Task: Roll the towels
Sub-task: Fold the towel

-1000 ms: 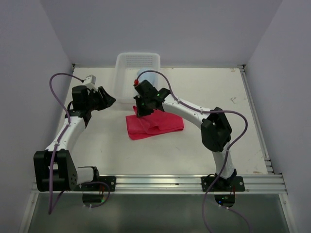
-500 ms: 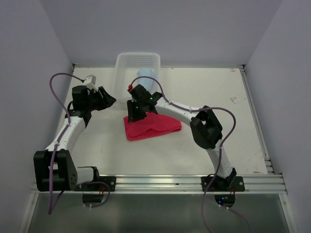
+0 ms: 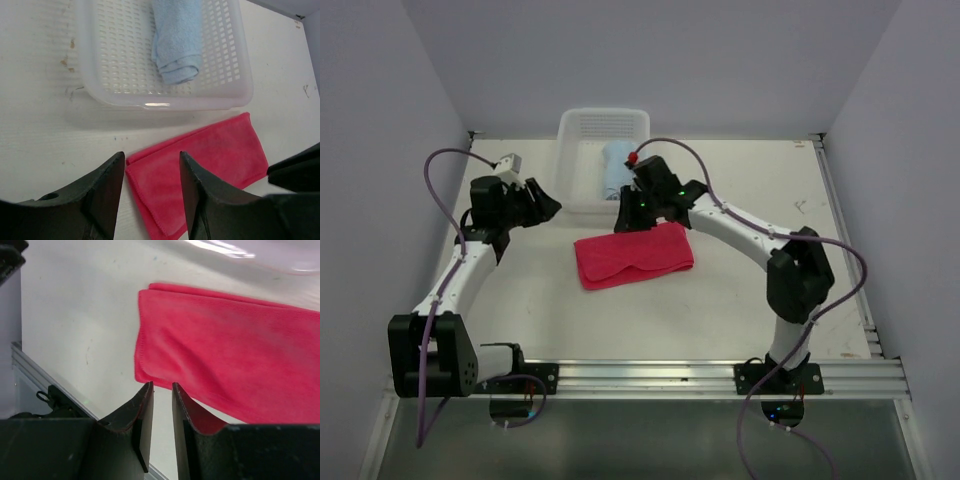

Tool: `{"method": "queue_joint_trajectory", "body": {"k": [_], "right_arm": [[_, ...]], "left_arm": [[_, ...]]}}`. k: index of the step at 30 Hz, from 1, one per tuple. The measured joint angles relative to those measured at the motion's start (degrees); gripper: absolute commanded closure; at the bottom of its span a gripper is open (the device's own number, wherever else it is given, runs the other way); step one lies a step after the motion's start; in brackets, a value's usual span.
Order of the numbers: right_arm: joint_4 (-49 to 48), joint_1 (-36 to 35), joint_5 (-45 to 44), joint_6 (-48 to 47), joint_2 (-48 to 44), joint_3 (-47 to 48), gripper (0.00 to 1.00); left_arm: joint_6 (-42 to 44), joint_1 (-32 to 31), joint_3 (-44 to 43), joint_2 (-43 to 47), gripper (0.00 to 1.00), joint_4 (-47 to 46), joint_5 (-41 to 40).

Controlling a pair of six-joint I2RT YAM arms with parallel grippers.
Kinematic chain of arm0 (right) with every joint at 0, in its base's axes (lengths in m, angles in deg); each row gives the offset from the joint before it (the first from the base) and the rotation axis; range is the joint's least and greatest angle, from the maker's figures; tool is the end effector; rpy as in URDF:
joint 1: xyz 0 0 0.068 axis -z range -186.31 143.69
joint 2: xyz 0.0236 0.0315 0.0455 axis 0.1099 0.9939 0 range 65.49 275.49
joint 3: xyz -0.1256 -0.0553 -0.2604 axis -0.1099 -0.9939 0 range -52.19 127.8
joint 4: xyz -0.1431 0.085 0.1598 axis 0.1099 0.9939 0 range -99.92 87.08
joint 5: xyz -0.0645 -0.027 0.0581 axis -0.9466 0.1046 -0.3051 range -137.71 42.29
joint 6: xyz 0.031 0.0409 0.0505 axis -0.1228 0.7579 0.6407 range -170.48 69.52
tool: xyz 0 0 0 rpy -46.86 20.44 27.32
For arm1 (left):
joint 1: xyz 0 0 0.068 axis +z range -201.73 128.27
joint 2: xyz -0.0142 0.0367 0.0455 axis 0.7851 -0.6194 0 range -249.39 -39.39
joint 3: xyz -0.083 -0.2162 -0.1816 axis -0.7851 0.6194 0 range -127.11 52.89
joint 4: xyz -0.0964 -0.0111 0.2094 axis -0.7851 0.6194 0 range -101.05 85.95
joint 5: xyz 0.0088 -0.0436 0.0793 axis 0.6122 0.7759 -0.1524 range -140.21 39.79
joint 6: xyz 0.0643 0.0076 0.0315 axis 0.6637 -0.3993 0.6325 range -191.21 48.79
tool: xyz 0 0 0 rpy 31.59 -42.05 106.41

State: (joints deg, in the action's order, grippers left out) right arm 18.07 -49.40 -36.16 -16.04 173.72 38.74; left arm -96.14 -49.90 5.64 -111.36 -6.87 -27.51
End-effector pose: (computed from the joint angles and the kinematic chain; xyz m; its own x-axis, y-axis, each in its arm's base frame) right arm 0.3007 0.2976 0.2856 -0.8647 -0.0503 -0.4998 -0.3435 0.7852 0.5152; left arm 0.2626 -0.0146 0.2893 -0.5680 -0.4073 -0.7152 0.0758 0.8394 -0.5382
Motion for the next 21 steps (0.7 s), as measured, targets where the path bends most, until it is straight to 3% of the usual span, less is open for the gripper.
{"method": "queue_joint_trajectory", "body": {"k": [3,7,14,16,21], "right_arm": [[-1.75,6.69,-0.28,-0.28,-8.15,-8.37,0.74],[-2.78,14.67,-2.03,-1.64,-13.0,-15.56,0.82],[-3.02,17.22,-4.52,-4.57,-10.08,-18.49,0.88],[-3.02,17.22,-4.59,-5.11,-7.89,-17.86,0.88],[-3.15,17.57,-4.61,-6.03,-2.64,-15.23,0.88]], "left_arm": [[1.11,-4.07,0.0,0.35,0.48,0.55,-1.2],[2.29,-10.56,0.02,0.42,0.49,2.43,-2.1],[3.04,-13.68,3.52,1.27,0.6,7.17,-3.76],[3.08,-16.46,3.78,1.53,0.67,9.51,-5.31],[4.72,-25.22,1.7,0.68,0.74,15.47,-12.0]]}}
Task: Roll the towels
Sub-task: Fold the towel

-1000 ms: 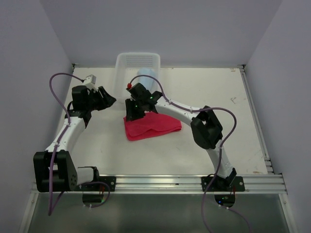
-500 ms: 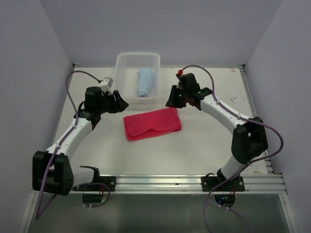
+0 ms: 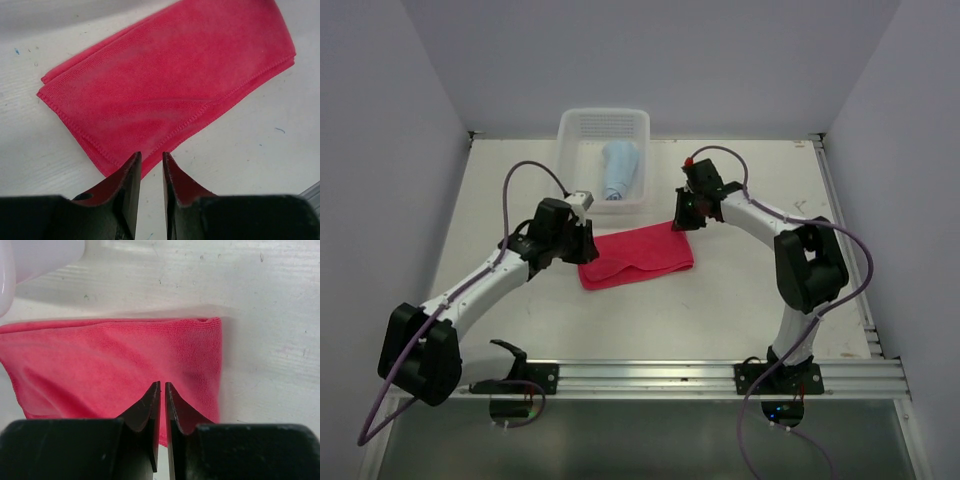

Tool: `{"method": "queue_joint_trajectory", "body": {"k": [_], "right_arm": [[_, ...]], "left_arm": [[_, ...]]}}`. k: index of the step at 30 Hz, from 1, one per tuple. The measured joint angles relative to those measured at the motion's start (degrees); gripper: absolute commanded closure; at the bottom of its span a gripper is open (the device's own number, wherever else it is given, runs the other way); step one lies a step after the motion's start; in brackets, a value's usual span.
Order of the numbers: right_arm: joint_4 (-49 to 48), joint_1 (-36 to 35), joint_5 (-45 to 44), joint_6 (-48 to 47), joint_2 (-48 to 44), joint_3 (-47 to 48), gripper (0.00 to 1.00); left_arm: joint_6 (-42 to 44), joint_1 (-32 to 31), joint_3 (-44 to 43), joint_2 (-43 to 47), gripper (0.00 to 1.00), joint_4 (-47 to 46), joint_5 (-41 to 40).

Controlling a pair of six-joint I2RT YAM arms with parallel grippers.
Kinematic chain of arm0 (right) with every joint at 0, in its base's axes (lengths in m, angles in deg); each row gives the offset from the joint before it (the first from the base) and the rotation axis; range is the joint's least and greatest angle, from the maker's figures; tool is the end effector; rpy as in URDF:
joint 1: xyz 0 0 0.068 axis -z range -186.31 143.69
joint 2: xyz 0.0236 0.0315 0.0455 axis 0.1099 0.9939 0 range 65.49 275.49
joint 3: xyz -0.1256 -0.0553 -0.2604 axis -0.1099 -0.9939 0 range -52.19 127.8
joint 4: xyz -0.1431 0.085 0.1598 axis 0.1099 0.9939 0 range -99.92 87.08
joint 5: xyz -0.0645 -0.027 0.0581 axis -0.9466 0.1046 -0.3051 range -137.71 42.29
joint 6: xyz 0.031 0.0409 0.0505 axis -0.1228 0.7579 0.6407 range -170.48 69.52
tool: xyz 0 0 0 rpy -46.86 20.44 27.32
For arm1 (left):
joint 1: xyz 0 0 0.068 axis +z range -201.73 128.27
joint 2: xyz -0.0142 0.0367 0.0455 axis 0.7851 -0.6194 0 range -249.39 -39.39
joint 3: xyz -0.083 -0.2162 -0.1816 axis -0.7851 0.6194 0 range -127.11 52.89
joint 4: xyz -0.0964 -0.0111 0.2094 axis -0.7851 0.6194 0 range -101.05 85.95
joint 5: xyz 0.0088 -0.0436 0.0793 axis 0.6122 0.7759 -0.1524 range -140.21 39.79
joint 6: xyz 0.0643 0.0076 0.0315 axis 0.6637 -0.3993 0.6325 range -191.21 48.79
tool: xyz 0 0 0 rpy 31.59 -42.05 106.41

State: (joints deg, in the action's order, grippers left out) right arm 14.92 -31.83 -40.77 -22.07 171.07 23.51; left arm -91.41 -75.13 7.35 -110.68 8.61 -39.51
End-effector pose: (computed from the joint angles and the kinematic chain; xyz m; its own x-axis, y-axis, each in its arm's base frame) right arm 0.3465 0.1734 0.2270 -0.8814 0.1024 -0.4611 -0.0812 0.9288 0.3616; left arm 0.2143 -0.1048 0.2522 -0.7895 -0.0281 -0.6131 0.2527 0.8954 -0.3665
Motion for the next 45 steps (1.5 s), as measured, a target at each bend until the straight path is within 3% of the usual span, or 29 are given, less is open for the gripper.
{"method": "queue_joint_trajectory", "body": {"k": [5,16,29,34,41,45], "right_arm": [[-0.15,0.74,0.07,-0.52,1.05,1.42,0.88],[-0.92,2.84,0.31,-1.03,3.58,4.0,0.86],[-1.57,3.61,1.66,-1.33,4.85,4.98,0.86],[-2.01,4.26,1.77,-1.44,5.51,5.2,0.86],[-2.21,4.85,1.84,-1.44,6.58,5.35,0.86],[-2.19,4.96,1.88,-1.44,7.08,5.35,0.86]], "left_arm": [[1.36,-5.79,-2.71,-3.52,0.75,4.46,-5.68],[3.04,-17.51,-3.76,-10.01,0.59,9.05,-15.87],[6.93,-19.04,-6.91,-15.8,0.59,9.57,-23.91],[7.65,-19.04,-7.02,-16.96,0.62,9.55,-23.76],[7.87,-19.06,-7.02,-17.68,0.75,9.46,-22.88],[8.0,-19.06,-7.02,-17.97,0.78,9.46,-22.95]]}}
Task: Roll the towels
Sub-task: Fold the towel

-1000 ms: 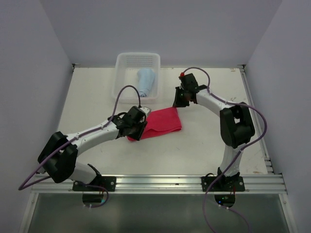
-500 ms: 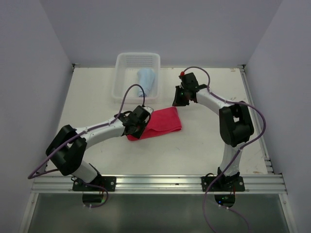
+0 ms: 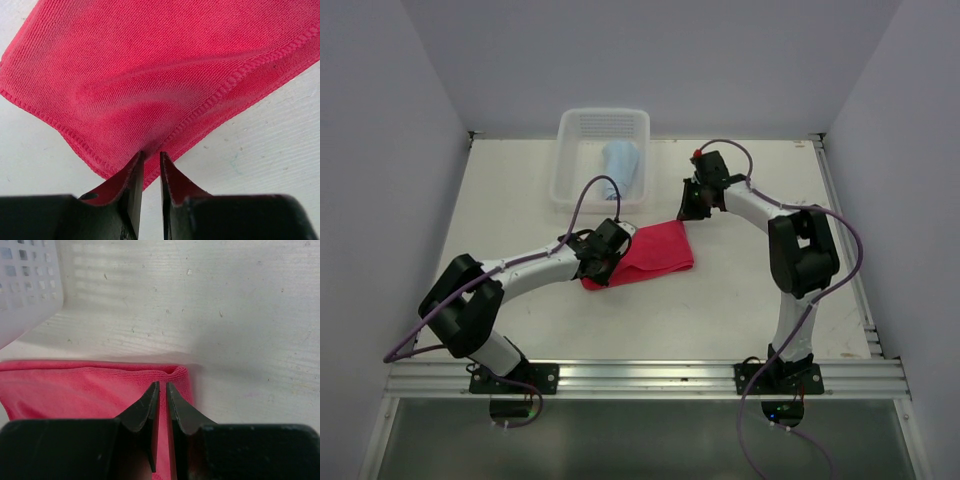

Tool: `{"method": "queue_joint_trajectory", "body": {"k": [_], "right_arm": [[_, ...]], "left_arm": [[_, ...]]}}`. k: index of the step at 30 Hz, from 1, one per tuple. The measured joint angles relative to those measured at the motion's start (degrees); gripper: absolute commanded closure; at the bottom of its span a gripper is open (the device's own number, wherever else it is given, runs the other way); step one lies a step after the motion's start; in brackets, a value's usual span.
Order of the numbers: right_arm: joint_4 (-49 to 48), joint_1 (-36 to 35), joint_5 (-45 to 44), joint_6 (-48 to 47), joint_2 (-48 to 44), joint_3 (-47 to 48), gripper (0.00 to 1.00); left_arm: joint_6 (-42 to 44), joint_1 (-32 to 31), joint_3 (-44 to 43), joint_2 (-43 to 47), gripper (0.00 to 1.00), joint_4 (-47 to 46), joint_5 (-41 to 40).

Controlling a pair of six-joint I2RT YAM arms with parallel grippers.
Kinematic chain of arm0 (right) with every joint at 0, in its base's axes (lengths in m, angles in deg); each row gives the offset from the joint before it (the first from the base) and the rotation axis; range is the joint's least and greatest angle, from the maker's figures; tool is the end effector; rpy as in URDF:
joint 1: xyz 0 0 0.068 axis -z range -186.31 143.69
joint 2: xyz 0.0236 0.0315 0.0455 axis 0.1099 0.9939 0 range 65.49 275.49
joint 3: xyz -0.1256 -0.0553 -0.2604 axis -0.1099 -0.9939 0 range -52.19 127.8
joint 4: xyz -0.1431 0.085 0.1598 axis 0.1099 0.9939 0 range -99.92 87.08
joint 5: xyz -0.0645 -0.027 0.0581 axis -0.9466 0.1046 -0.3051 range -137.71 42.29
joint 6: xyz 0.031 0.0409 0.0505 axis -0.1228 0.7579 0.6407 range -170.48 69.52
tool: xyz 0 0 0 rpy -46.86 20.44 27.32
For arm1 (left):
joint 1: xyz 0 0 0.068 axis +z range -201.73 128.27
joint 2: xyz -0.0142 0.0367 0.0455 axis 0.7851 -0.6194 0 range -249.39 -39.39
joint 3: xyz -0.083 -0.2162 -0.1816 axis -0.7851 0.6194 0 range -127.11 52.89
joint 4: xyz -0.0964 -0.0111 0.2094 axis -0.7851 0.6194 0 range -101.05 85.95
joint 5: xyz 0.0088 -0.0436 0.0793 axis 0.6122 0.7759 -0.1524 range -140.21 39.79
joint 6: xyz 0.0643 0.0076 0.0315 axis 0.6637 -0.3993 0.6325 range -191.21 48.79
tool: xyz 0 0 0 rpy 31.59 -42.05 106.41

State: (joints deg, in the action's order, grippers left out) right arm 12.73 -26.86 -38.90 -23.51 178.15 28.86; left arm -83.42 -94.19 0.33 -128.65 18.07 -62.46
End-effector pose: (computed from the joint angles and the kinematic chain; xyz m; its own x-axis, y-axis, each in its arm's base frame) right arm 0.3899 0.1559 0.2098 -0.8727 0.1514 -0.4643 -0.0393 0.9259 0.3757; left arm 0.2124 -0.1772 0.2005 -0.7838 0.4369 -0.4412 0.4397 0.8923 0.1025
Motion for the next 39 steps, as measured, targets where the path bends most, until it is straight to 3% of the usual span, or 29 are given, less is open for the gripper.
{"method": "queue_joint_trajectory", "body": {"k": [12,15,19,22,27,39], "right_arm": [[-0.35,0.11,0.24,0.0,1.6,0.07,0.87],[-0.37,0.17,0.31,0.0,1.75,0.07,0.87],[-0.44,0.33,0.37,-0.02,1.75,0.04,0.86],[-0.46,0.37,0.39,-0.02,1.75,0.04,0.86],[-0.55,0.37,0.85,-0.04,1.75,0.04,0.86],[-1.07,0.37,1.25,-0.04,1.77,-0.07,0.86]], "left_arm": [[0.9,0.0,0.0,-0.76,0.96,-0.02,-1.53],[0.96,0.0,0.0,-0.76,0.97,-0.02,-1.79],[1.46,0.0,0.0,-0.79,0.65,-0.02,-1.92],[1.42,0.0,0.0,-0.79,0.6,-0.13,-1.7],[1.36,0.0,0.04,-0.79,0.59,-0.17,-1.46],[1.29,0.0,0.04,-2.58,0.79,-0.09,-2.62]]}}
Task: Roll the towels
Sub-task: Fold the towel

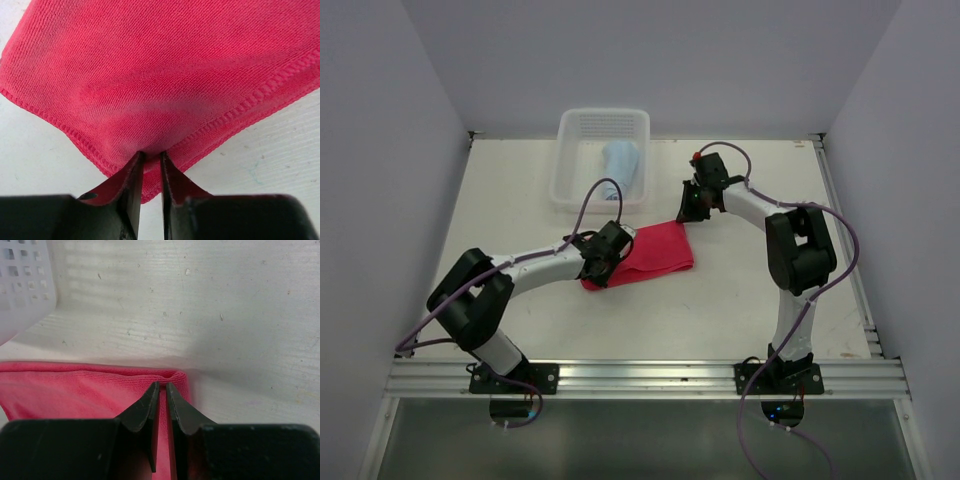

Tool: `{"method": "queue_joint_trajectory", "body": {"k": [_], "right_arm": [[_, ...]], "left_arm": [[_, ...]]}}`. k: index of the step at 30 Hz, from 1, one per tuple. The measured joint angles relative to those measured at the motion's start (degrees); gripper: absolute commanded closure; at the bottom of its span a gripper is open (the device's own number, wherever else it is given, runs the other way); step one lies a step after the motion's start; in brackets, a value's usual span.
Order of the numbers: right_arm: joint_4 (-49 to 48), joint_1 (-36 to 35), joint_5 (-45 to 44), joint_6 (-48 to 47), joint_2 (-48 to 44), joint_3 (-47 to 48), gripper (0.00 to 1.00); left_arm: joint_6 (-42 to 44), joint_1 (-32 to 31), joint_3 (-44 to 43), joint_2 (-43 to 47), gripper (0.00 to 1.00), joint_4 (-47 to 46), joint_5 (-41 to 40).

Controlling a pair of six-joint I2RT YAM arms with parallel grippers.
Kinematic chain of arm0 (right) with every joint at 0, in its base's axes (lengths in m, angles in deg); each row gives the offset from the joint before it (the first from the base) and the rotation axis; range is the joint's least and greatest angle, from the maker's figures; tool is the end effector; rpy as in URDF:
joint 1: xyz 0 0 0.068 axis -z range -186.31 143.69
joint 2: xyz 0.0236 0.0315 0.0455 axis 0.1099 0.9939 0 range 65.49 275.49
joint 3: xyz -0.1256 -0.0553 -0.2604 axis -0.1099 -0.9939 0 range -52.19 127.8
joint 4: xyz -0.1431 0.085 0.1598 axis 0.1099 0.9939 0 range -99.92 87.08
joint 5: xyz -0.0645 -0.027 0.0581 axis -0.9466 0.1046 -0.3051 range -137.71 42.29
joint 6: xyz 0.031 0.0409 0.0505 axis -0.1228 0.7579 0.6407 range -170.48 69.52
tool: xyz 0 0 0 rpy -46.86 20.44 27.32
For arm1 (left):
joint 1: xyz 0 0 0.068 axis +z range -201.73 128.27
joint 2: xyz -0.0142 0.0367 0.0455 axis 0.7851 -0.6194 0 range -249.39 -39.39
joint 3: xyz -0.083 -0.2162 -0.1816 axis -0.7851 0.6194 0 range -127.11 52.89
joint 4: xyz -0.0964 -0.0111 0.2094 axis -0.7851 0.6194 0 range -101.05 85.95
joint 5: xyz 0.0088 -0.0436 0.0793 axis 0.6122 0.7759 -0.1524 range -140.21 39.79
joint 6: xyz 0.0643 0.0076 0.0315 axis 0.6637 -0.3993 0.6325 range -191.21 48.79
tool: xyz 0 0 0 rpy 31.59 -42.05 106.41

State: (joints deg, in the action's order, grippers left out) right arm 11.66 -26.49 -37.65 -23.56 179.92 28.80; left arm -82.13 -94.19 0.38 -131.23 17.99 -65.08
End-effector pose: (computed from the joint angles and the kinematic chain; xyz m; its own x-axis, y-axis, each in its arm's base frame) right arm 0.3947 0.1561 0.1987 -0.8820 0.1506 -0.4464 -0.0387 0.9212 0.3872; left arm 0.2167 -0.1776 0.1893 -0.7838 0.4689 -0.4071 0.4421 0.8818 0.1644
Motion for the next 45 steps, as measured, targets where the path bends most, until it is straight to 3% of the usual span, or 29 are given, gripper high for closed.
{"method": "queue_joint_trajectory", "body": {"k": [2,7,29,30,31,32,34,45], "right_arm": [[-0.11,0.0,0.0,0.0,0.02,-0.11,0.86],[-0.22,0.0,0.0,0.0,0.15,-0.44,0.86],[-0.26,0.02,0.02,-0.02,0.61,-0.68,0.84],[-0.26,0.0,0.02,-0.04,0.59,-0.68,0.82],[-0.26,0.02,0.04,-0.17,0.59,-0.68,0.78],[-0.26,0.0,0.07,-0.15,0.59,-0.68,0.78],[-0.24,0.02,0.35,-0.37,0.59,-0.68,0.74],[0.59,0.98,2.95,-1.14,-5.05,-1.97,0.62]], "left_arm": [[-0.04,0.0,0.0,-0.79,0.82,0.09,-0.48],[-0.48,-0.11,-0.15,-1.6,1.0,0.39,-1.29],[-1.46,-1.09,-0.59,-0.61,1.0,5.03,-3.15],[-1.53,-1.18,-0.59,-0.61,0.98,5.03,-3.15],[-1.55,-1.29,-0.59,-0.61,0.89,5.05,-3.15],[-1.57,-1.4,-0.59,-0.61,0.89,5.07,-3.15],[-1.79,-1.51,-0.59,-0.63,0.73,5.18,-3.15],[-3.1,-1.55,-1.11,5.22,0.48,6.69,-3.8]]}}
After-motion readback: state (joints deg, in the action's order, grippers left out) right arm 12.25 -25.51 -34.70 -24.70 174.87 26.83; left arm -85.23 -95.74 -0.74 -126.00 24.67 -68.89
